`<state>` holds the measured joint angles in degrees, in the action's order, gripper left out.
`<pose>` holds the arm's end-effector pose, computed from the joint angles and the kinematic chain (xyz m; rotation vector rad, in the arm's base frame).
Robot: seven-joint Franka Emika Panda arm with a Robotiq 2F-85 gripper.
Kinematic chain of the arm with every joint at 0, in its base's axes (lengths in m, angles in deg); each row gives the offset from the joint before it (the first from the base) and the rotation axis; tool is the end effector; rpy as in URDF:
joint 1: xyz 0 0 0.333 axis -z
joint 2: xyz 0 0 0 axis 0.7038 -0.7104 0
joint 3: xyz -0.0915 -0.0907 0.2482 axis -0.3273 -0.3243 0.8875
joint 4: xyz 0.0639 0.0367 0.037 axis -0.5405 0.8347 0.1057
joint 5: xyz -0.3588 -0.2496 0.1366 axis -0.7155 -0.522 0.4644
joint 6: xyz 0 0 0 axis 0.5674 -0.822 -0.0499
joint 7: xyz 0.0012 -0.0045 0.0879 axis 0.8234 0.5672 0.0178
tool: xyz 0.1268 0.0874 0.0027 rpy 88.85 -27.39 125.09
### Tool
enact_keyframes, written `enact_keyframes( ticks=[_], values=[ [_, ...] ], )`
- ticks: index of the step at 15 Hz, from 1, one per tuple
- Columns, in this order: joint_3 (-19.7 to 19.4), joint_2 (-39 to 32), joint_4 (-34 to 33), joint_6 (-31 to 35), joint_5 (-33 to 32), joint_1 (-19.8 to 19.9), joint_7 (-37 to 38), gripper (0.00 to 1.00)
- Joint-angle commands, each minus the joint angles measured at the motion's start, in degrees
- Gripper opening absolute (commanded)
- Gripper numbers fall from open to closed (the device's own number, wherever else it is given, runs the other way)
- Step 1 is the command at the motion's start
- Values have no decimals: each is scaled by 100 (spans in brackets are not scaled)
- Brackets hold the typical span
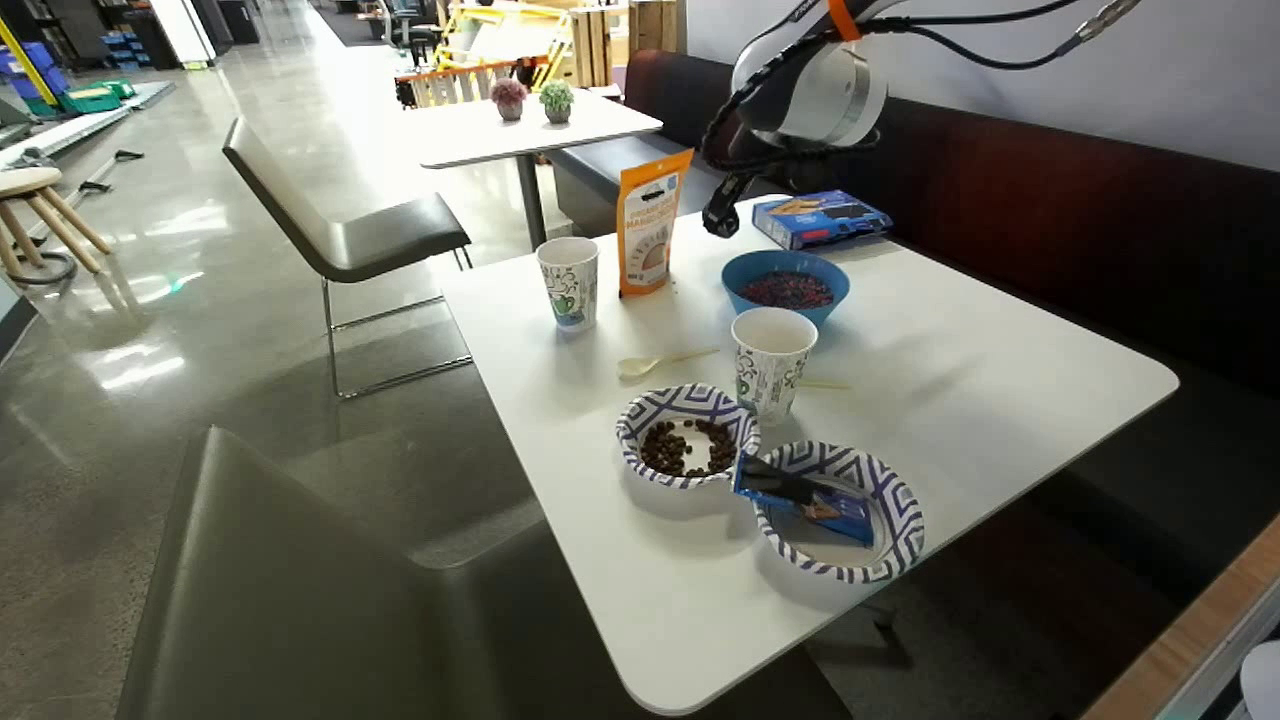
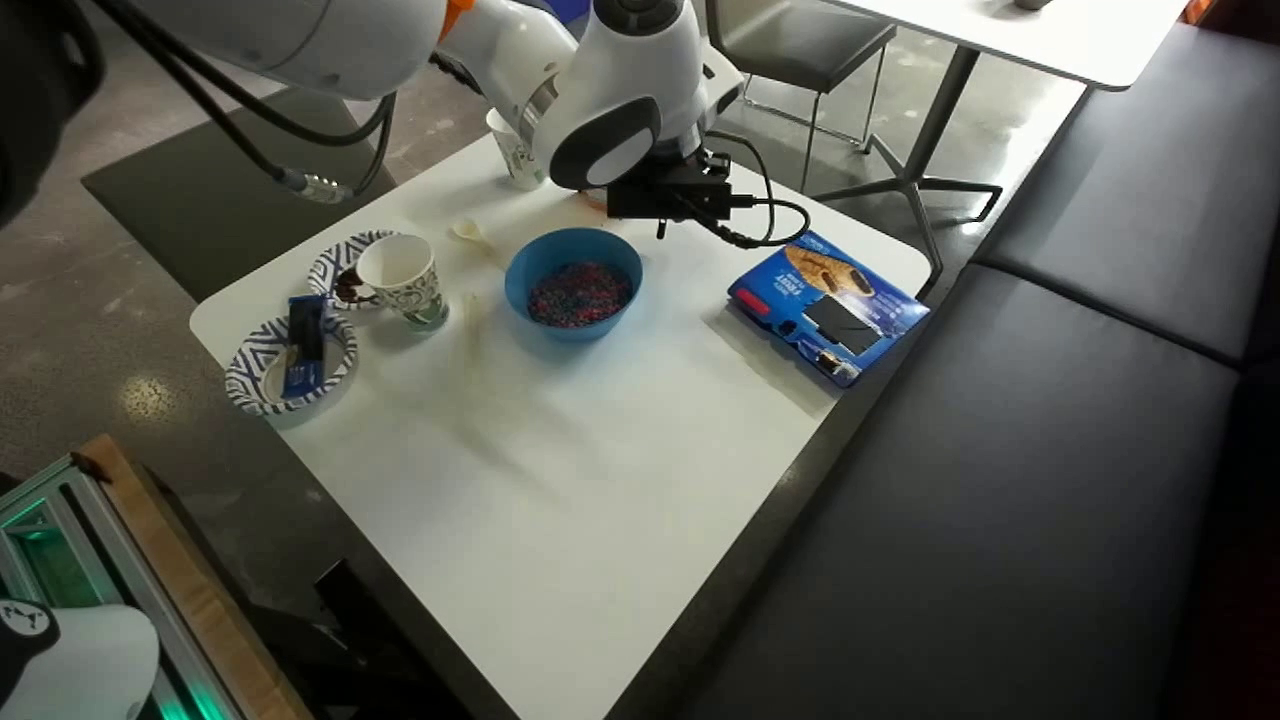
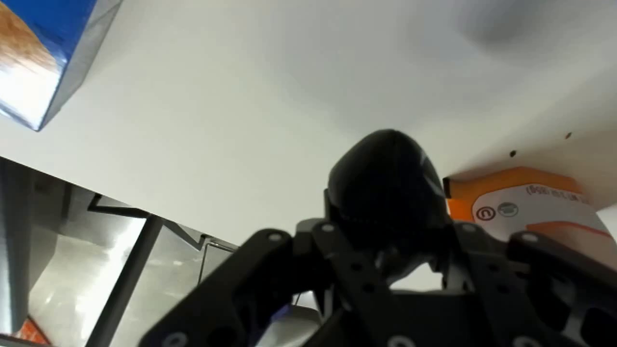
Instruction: Remove the black object from the blue bowl
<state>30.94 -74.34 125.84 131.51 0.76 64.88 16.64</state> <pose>0.7725 -0.0565 0.1043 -2.8819 -0.8917 -0.7511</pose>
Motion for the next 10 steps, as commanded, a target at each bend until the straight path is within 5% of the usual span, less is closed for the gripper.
enact_keyframes(
  ticks=[1, 2, 3, 4, 8, 10],
  values=[
    [118, -418, -356, -27, -87, 17, -496, 15],
    [78, -462, -380, -47, -100, -17, -552, 15],
    [38, -484, -392, -70, -101, -47, -576, 56],
    [43, -457, -367, -163, -72, -44, -585, 67],
    [-95, -6, -71, -333, 63, -130, -163, 95],
    [-372, 416, 166, -508, 90, -294, 429, 100]
  ],
)
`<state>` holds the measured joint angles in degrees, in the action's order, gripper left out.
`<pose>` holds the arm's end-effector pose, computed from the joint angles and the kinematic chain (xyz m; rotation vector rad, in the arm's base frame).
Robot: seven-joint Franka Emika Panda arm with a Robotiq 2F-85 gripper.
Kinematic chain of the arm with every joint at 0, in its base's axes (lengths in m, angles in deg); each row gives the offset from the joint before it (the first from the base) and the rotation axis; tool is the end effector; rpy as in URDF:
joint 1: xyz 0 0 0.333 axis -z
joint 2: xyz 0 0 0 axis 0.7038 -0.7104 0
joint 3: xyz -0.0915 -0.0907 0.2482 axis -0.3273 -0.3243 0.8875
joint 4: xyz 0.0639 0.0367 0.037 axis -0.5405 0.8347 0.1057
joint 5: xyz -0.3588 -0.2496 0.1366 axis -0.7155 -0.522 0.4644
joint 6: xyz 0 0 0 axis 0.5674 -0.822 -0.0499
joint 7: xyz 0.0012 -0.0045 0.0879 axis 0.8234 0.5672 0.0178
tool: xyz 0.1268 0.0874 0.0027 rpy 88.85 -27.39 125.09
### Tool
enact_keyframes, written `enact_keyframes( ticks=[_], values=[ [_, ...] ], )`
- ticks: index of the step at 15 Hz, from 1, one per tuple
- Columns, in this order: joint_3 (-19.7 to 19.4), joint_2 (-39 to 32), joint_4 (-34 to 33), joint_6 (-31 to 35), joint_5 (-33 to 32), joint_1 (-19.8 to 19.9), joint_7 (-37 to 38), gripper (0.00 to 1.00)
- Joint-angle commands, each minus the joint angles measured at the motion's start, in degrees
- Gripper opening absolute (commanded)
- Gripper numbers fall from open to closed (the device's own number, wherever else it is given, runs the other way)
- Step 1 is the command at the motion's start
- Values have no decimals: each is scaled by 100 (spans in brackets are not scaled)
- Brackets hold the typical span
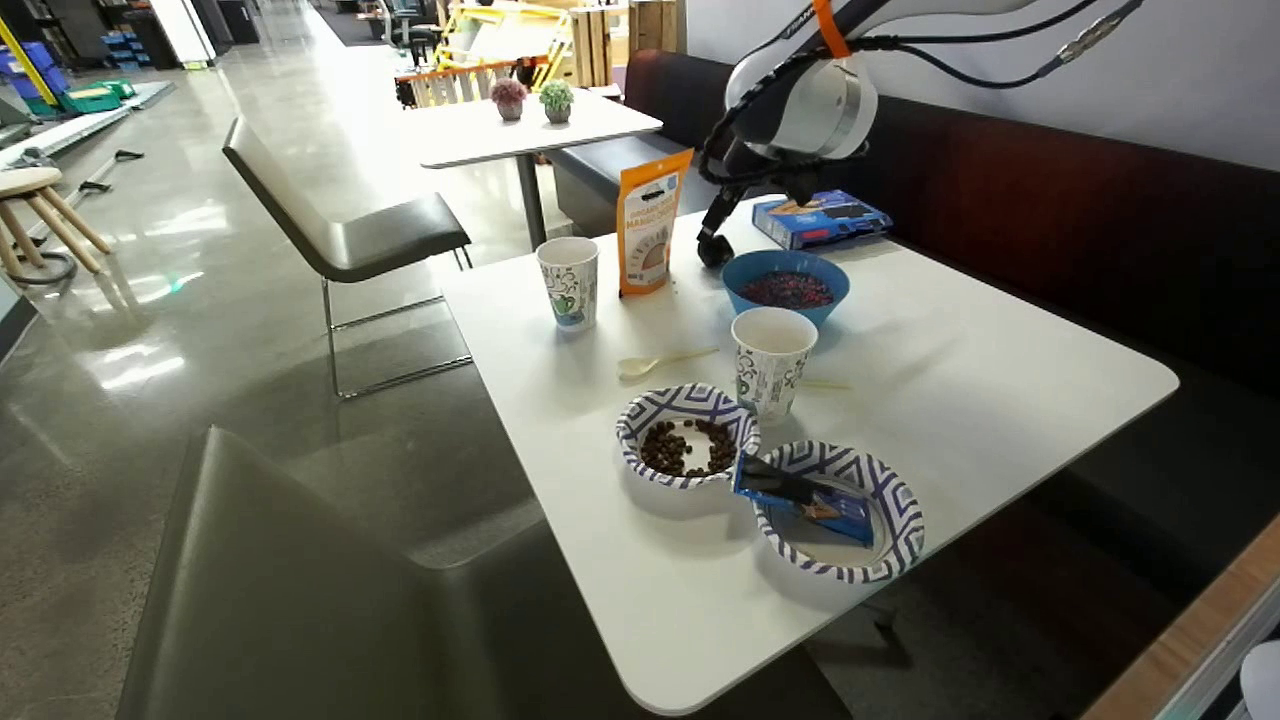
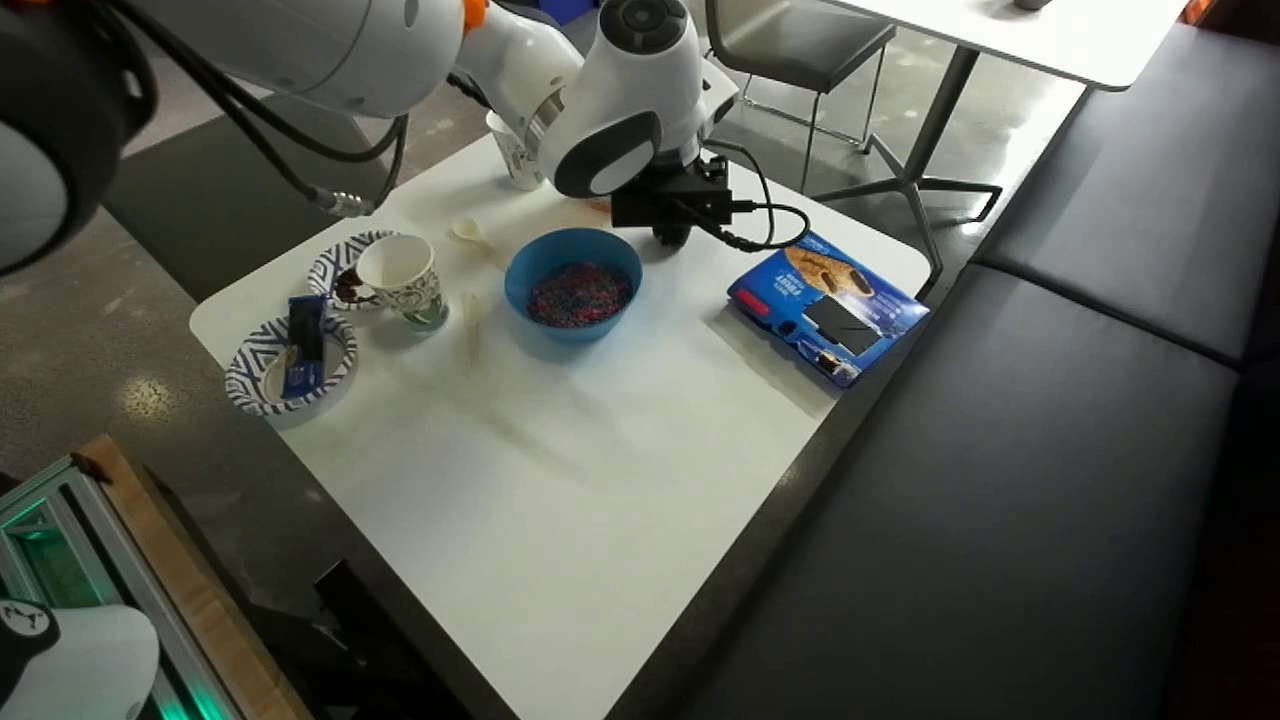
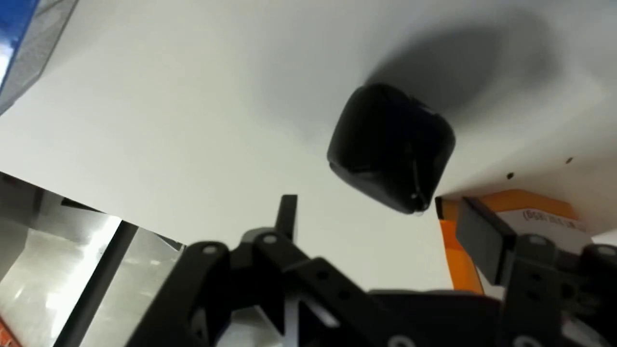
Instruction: Remove the black object from the blue bowl
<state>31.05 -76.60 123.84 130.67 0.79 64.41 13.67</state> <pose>0.7753 -0.0506 0.0907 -2.8558 -0.9665 -0.7330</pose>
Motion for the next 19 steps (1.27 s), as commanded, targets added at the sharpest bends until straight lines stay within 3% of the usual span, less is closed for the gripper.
enact_keyframes(
  ticks=[1, 7, 12, 15, 16, 19],
  values=[
    [-511, 870, 489, -578, 90, -312, 1058, 100],
    [-1181, 2250, 1183, -2235, -75, -793, 2764, 100],
    [-1480, 3115, 1879, -3754, -127, -1229, 3805, 100],
    [-1730, 3510, 2523, -3799, -483, -1560, 4812, 100],
    [-1629, 3122, 1913, -3877, -177, -1412, 4184, 100],
    [-1726, 3345, 2303, -3873, -371, -1555, 4619, 100]
  ],
)
